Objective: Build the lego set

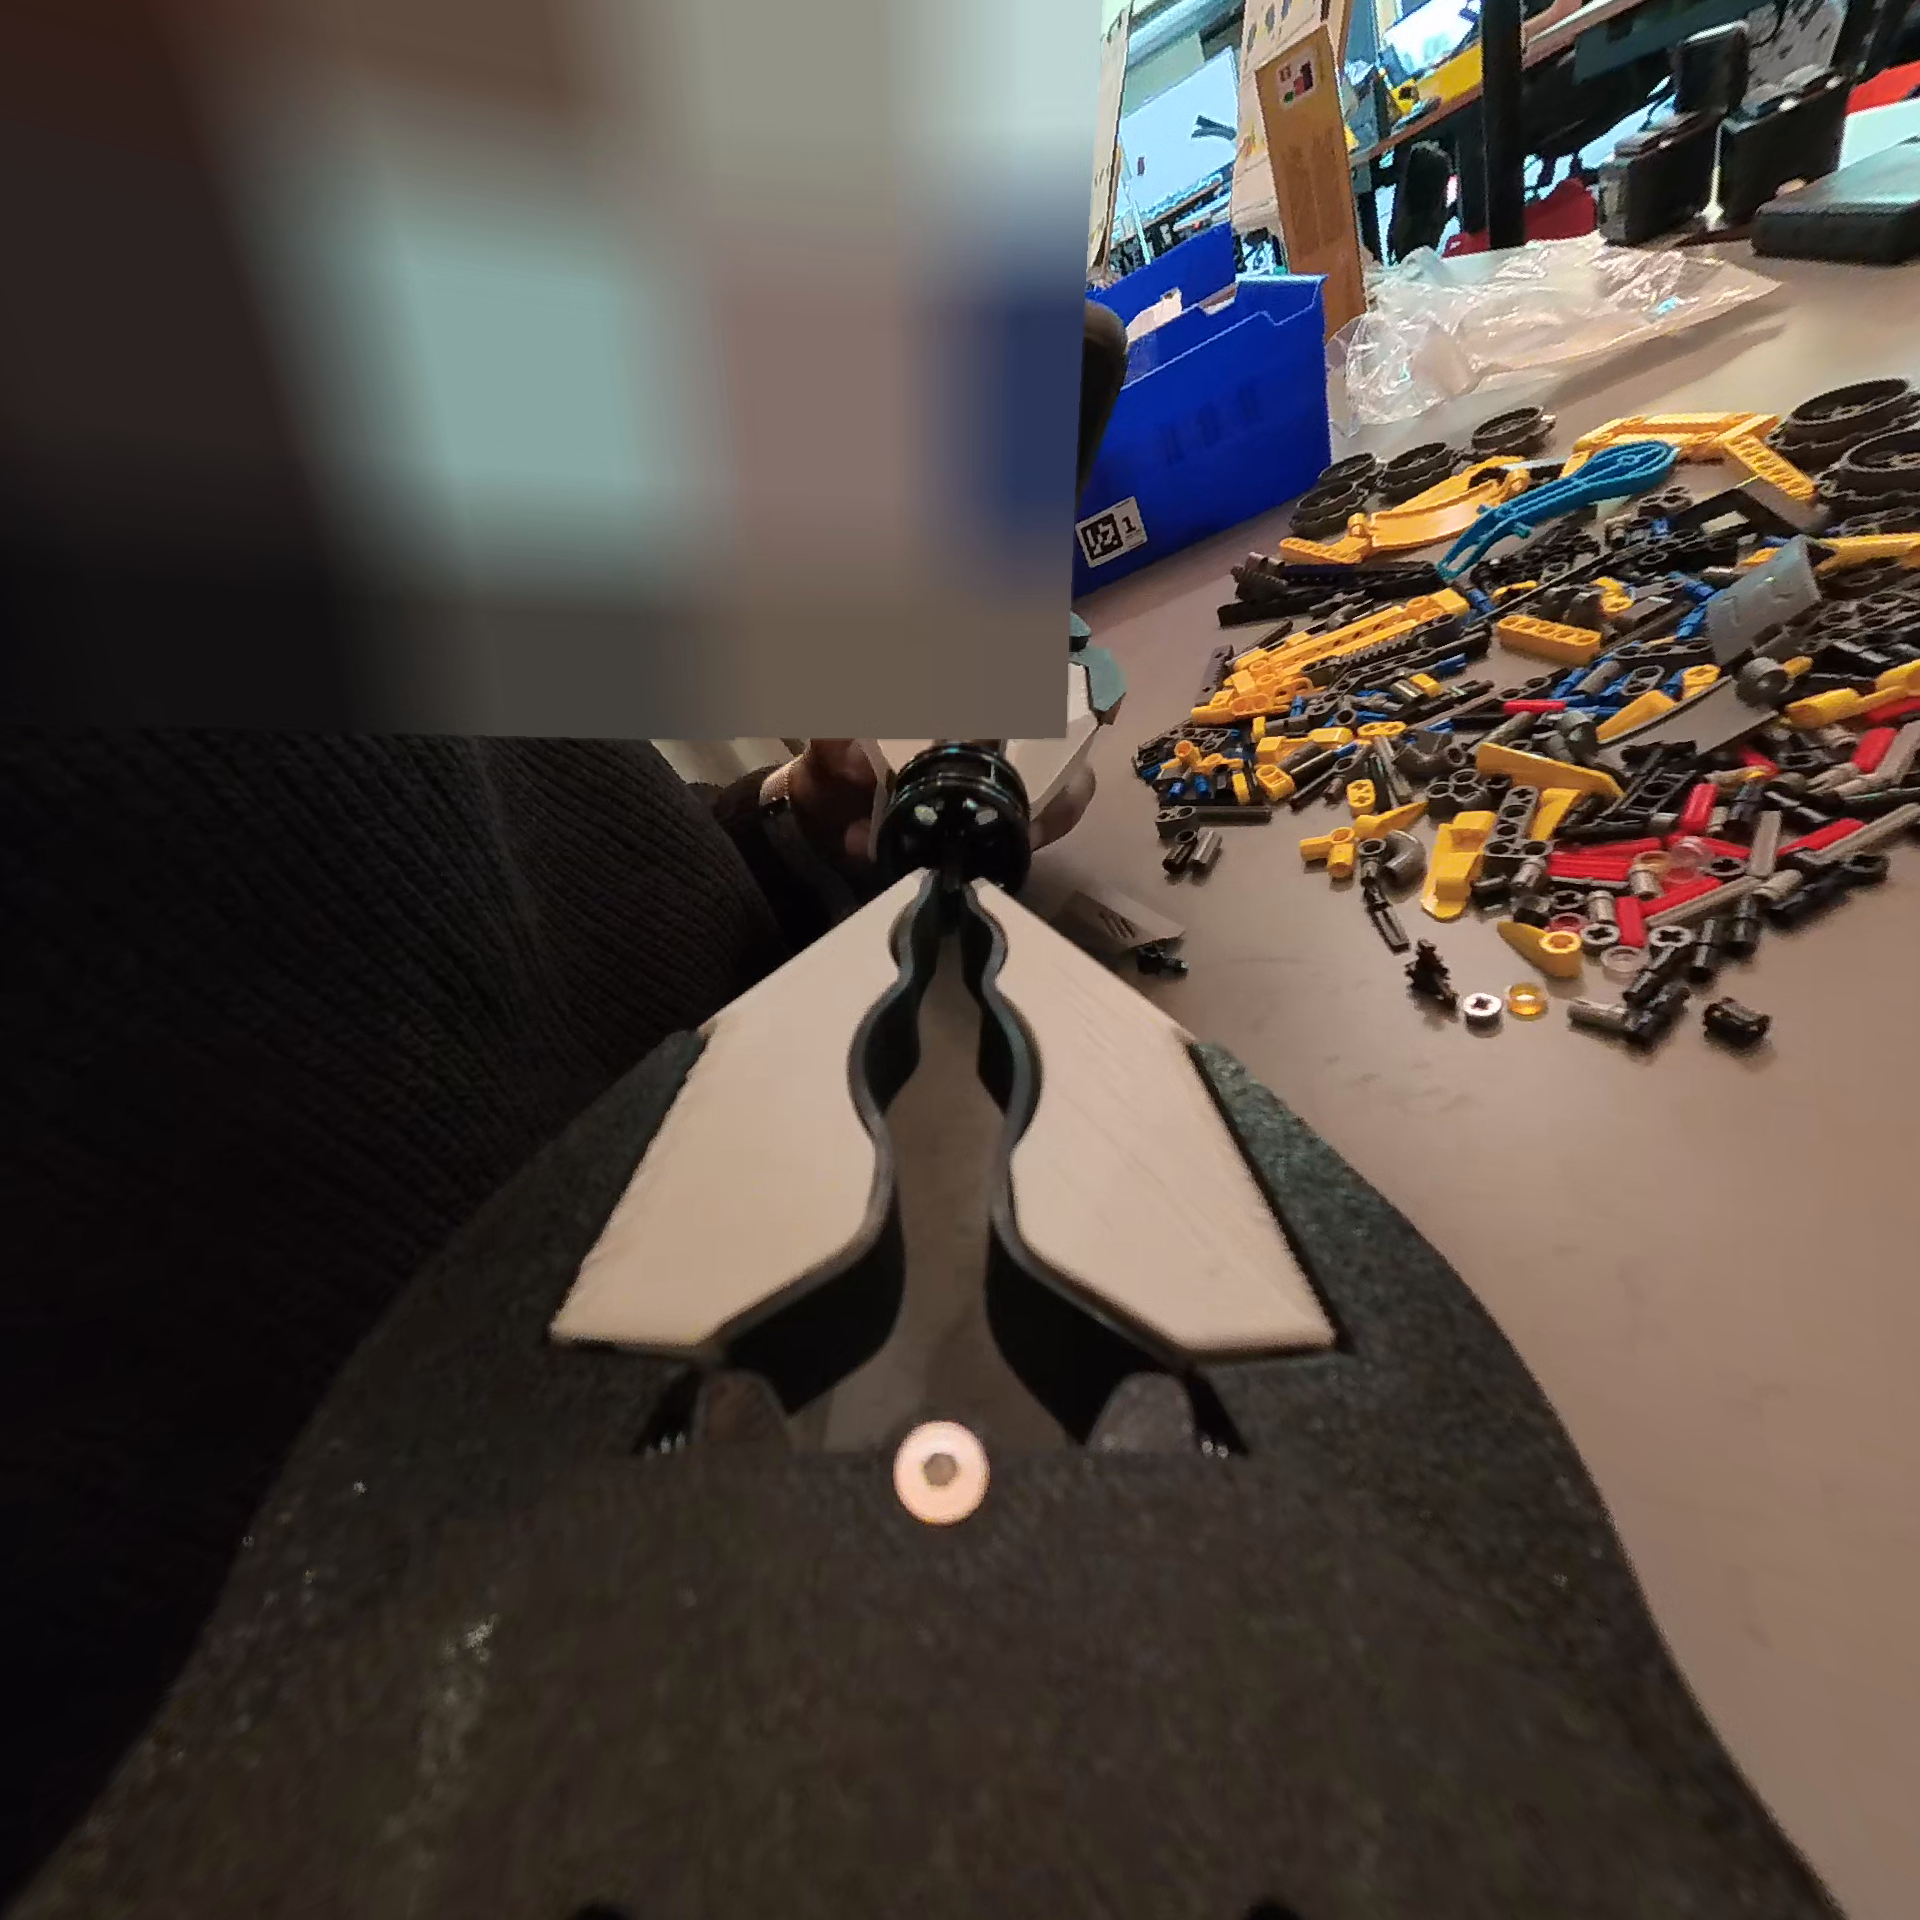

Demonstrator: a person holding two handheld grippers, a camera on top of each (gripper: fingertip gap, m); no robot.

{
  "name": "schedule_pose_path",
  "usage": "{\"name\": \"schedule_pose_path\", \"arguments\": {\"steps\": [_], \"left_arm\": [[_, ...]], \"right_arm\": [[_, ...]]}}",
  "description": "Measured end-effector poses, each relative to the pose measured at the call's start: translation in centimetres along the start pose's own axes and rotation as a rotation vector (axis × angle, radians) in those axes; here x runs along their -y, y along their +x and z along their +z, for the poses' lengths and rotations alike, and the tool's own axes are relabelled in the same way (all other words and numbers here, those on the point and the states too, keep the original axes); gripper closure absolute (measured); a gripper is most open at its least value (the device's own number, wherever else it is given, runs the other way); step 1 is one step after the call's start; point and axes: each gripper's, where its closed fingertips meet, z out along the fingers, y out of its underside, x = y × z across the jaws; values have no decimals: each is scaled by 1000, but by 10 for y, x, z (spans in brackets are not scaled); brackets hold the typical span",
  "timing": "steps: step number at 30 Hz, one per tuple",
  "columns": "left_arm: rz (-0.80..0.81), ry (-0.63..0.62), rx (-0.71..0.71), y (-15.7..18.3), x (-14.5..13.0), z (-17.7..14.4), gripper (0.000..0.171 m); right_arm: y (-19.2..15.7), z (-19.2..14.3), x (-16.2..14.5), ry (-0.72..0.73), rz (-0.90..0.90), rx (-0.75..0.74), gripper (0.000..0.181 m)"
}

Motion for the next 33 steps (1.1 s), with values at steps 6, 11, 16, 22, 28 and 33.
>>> {"name": "schedule_pose_path", "arguments": {"steps": [6, 11, 16, 22, 28, 33], "left_arm": [[2, 6, 12, 0, -1, -4, 171], [-8, 17, 5, 0, 0, -5, 171], [1, 1, 19, 0, -2, -6, 171], [-35, -5, 9, 1, -6, -6, 171], [-67, -15, 9, 1, -10, -4, 171], [-69, -36, 25, -1, -13, -2, 171]], "right_arm": [[0, -3, 0, 0, 0, 3, 179], [0, 0, -2, -19, -5, 6, 179], [-1, 1, -3, -32, -9, 6, 179], [-3, 2, -4, -37, -14, 13, 179], [-4, 1, -8, -54, -19, 8, 179], [-2, -1, -9, -55, -14, 4, 179]]}}
